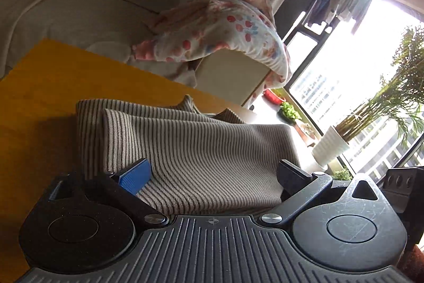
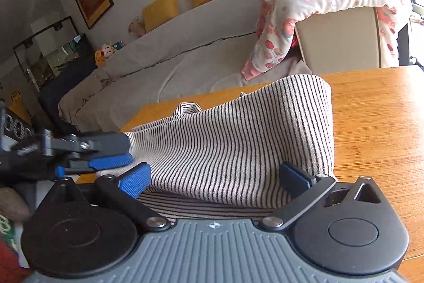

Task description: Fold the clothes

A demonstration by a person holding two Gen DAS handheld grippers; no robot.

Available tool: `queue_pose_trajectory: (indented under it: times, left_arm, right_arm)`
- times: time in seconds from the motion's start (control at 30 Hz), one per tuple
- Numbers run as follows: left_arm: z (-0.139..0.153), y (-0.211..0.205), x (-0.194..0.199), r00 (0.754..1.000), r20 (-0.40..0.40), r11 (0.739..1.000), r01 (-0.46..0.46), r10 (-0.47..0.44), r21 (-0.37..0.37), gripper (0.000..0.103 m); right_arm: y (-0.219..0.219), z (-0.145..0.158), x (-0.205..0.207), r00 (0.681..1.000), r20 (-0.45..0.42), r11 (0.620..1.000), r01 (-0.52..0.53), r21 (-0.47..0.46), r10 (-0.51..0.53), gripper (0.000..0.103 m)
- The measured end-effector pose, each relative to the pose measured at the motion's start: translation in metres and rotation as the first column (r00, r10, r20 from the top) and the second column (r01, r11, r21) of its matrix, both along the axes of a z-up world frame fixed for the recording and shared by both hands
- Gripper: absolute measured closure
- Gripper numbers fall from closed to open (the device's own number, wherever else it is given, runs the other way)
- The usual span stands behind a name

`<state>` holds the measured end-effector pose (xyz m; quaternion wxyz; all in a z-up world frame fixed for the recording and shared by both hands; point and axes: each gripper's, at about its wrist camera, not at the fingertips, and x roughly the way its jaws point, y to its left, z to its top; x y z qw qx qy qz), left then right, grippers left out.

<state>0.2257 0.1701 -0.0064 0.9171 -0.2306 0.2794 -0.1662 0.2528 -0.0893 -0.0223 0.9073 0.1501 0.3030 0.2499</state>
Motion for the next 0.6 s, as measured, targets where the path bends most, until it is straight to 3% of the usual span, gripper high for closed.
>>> queue_pose_trajectory:
  times: [0.1,0.27,0.6]
  left_arm:
    - [-0.005,-0.004,0.005,1.000,-0.011,0.999,-0.014,0.014,0.033,0.000]
    - [-0.004,-0.013,0.005,1.000,-0.013,0.994,-0.011,0.013,0.107,0.000]
    - [-0.005,-0.011,0.000,1.000,0.001,0.995,-0.012,0.012,0.103,0.000]
  right_arm:
    - [-0.004,0.000,0.000,1.000,-0.007,0.999,-0.004,0.032,0.004,0.000]
    - [0.004,0.002,0.001,0.998,-0.023,0.999,-0.052,-0.016,0.052,0.000]
    - [0.000,0.001,-0.004,0.997,-0.021,0.997,-0.071,0.024,0.071,0.000]
